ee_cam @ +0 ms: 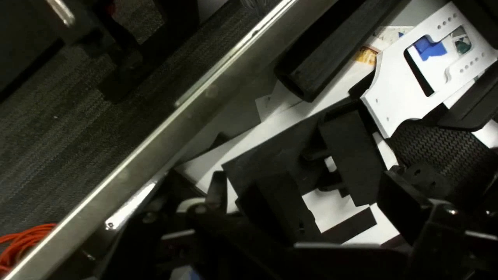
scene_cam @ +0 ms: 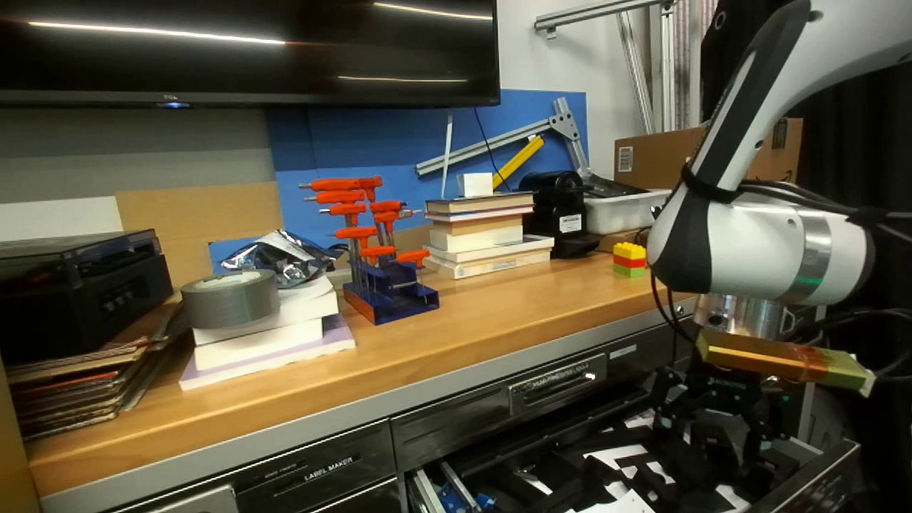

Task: Put the black objects on the table into the open drawer and then close the drawer

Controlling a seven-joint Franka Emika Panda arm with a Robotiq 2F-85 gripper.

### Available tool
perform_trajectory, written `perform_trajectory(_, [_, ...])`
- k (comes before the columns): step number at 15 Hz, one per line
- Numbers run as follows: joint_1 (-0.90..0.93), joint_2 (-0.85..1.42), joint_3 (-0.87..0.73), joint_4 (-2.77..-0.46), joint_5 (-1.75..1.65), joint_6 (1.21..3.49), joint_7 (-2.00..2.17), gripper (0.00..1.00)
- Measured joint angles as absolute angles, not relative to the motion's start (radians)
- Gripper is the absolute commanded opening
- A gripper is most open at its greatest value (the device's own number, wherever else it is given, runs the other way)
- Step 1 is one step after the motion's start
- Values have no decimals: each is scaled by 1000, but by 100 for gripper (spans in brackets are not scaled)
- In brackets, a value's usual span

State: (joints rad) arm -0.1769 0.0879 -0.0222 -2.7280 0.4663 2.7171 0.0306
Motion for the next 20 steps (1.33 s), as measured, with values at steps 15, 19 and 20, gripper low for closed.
perform_trajectory(15, [-90,119,-198,-2761,90,2780,1042,100])
perform_trajectory(19, [-57,119,-230,-2757,-65,2653,1270,100])
perform_trajectory(20, [-53,116,-223,-2755,-66,2633,1280,100])
